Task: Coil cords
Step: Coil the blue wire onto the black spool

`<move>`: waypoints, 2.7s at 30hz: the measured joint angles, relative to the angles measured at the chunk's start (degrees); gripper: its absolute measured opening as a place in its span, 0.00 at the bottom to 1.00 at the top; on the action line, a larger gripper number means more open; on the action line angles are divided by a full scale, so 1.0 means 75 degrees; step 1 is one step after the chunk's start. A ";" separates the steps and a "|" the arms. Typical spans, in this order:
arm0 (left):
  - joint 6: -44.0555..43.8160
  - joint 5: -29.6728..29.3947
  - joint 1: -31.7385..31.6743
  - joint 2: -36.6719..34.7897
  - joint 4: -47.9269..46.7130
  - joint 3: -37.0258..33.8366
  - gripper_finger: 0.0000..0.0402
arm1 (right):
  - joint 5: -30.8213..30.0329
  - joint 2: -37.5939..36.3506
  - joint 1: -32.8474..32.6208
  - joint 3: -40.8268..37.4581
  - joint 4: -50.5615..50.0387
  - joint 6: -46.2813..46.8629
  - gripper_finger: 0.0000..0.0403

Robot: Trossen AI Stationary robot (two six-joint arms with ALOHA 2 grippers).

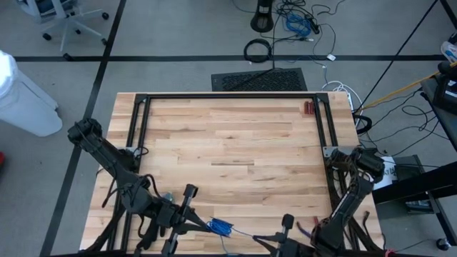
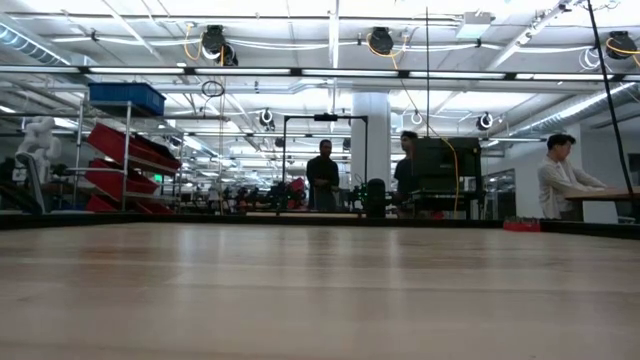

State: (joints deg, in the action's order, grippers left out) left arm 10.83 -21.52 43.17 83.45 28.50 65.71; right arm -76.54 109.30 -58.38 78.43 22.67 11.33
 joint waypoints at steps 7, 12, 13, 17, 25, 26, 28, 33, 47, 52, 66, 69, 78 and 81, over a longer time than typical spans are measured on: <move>0.0062 -0.0378 0.0201 -0.0062 -0.0180 0.0000 0.00 | -0.0611 0.0000 -0.0402 0.0000 -0.0032 0.0019 0.00; 0.0063 -0.0492 0.0294 -0.0139 -0.0301 0.0000 0.00 | -0.0660 0.0000 -0.0582 0.0000 -0.0022 0.0157 0.00; 0.0064 -0.0555 0.0321 -0.0139 -0.0307 0.0000 0.00 | -0.0660 0.0000 -0.0612 0.0000 -0.0019 0.0185 0.00; 0.0075 -0.0741 0.0362 -0.0139 -0.0389 -0.0003 0.00 | -0.0663 -0.0003 -0.0737 0.0000 0.0016 0.0204 0.00; -0.0003 -0.0855 0.0362 -0.0180 -0.0675 -0.0006 0.00 | -0.0706 -0.0038 -0.0981 0.0006 0.1202 -0.0927 0.00; -0.0004 -0.0856 0.0362 -0.0181 -0.0709 -0.0006 0.00 | -0.0705 -0.0038 -0.0981 0.0006 0.1448 -0.1263 0.00; -0.0080 -0.0856 0.0362 -0.0195 -0.0797 -0.0003 0.00 | -0.0646 -0.0037 -0.0926 0.0006 0.2042 -0.2056 0.00; -0.0441 -0.0862 0.0339 -0.0205 -0.1464 -0.0003 0.00 | 0.0222 -0.0035 -0.0637 0.0274 0.3048 -0.4148 0.00; -0.1473 0.0483 0.0042 -0.0190 -0.2084 -0.0003 0.00 | 0.2372 -0.0035 0.0098 0.2371 0.0735 -0.5890 0.00; -0.1579 0.1028 -0.0074 -0.0018 -0.2103 0.0003 0.00 | 0.3346 -0.0034 0.0656 0.2939 -0.0894 -0.5171 0.00; -0.1537 0.1781 -0.0219 0.0053 -0.2076 0.0003 0.00 | 0.4268 -0.0029 0.1654 0.3623 -0.2622 -0.5071 0.00; -0.1521 0.1804 -0.0218 0.0056 -0.2077 0.0003 0.00 | 0.4314 -0.0032 0.1758 0.3779 -0.3097 -0.4990 0.00; -0.1323 0.1504 -0.0221 0.0056 -0.2245 0.0003 0.00 | 0.4826 -0.0029 0.1358 0.4272 -0.4273 -0.4134 0.00; -0.1323 0.1372 -0.0221 0.0056 -0.2269 0.0003 0.00 | 0.4805 -0.0029 0.1099 0.4278 -0.4566 -0.3665 0.00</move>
State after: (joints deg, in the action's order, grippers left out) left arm 0.91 -11.23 41.52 83.88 11.48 65.73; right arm -40.50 109.08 -50.14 110.52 -11.58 -16.15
